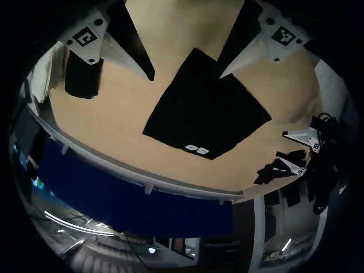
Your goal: Fold towel
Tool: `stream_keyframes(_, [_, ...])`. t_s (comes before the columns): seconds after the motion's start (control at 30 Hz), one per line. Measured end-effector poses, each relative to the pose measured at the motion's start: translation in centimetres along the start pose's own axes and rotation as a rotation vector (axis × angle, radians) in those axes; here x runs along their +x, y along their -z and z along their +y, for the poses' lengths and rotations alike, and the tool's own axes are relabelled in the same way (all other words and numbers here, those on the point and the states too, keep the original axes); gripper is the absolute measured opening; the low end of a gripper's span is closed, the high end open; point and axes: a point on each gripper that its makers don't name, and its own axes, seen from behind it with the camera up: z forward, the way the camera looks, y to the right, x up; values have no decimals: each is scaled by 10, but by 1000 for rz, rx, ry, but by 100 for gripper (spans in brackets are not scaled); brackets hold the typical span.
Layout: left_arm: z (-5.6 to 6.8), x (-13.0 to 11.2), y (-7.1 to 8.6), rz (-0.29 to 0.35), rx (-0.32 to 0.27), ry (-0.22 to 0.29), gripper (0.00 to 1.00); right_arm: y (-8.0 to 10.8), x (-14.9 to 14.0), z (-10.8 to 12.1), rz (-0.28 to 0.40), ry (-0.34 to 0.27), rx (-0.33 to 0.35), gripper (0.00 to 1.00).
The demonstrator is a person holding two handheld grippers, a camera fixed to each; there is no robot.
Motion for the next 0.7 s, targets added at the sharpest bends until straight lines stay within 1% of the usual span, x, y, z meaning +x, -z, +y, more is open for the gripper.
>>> stream_keyframes(0.3, [8,-24,-19,-32,-29,20,99,-23,-32,-8,-32,-1,17,100])
stream_keyframes(0.57, [15,-39,-32,-69,-59,28,99,-34,-55,-12,-58,7,29,99])
stream_keyframes(0.63, [15,-43,-35,-86,-61,30,97,-36,-59,-14,-64,7,35,96])
stream_keyframes(0.7, [15,-47,-37,-106,-61,33,96,-38,-64,-15,-70,7,41,91])
